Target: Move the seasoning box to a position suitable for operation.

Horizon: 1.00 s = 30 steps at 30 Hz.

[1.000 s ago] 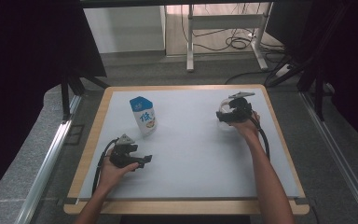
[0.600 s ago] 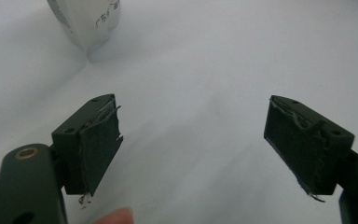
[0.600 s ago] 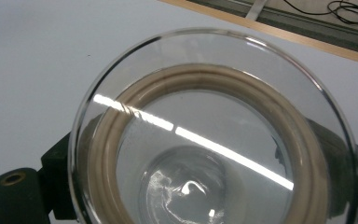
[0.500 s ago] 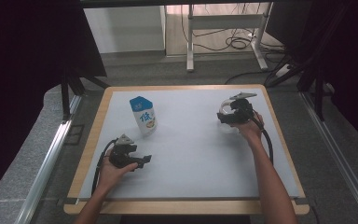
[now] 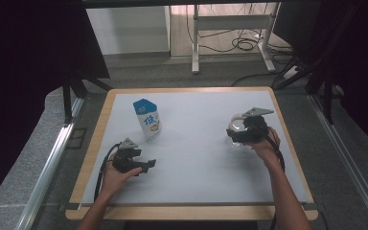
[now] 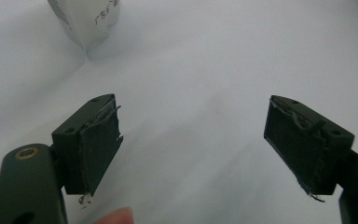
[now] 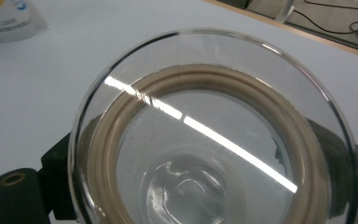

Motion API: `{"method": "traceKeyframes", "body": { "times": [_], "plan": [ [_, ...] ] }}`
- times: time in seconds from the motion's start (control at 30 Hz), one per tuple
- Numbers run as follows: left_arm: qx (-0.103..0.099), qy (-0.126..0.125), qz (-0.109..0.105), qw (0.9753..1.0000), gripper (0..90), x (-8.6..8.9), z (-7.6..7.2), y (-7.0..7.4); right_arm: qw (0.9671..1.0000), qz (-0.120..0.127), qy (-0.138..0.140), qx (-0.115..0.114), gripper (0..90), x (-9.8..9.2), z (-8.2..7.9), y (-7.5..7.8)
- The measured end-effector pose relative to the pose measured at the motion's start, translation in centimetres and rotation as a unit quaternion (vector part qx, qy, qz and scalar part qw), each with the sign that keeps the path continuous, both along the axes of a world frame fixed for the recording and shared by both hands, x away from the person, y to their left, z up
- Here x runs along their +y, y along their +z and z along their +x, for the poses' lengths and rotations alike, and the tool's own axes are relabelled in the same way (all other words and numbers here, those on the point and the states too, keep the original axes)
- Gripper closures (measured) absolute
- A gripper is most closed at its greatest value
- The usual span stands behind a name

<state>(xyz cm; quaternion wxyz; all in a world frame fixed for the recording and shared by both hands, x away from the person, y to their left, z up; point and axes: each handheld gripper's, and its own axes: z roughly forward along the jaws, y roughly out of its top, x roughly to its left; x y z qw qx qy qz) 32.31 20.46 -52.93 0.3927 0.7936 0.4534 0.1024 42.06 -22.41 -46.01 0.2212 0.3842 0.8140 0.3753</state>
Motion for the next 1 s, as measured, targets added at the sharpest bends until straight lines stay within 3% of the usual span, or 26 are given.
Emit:
{"method": "traceKeyframes", "body": {
  "times": [0.17,0.47,0.7,1.0],
  "plan": [
    [0.002,0.000,0.001,1.0000,18.3,0.0,0.1,-0.1,0.9999,-0.001,0.015,-0.001,11.2,0.3,-1.2,0.1],
    [0.002,0.001,0.001,1.0000,18.2,0.3,0.0,0.0,0.9977,-0.010,0.065,0.018,11.2,1.5,-2.9,-0.5],
    [0.003,0.004,0.001,1.0000,18.2,0.3,0.1,-0.1,0.9965,-0.024,0.077,0.019,11.2,1.7,-3.1,-1.1],
    [0.005,0.001,0.003,1.0000,18.2,0.2,0.1,-0.2,0.9949,-0.021,0.099,0.008,11.2,3.9,-2.5,-0.6]
  ]
}}
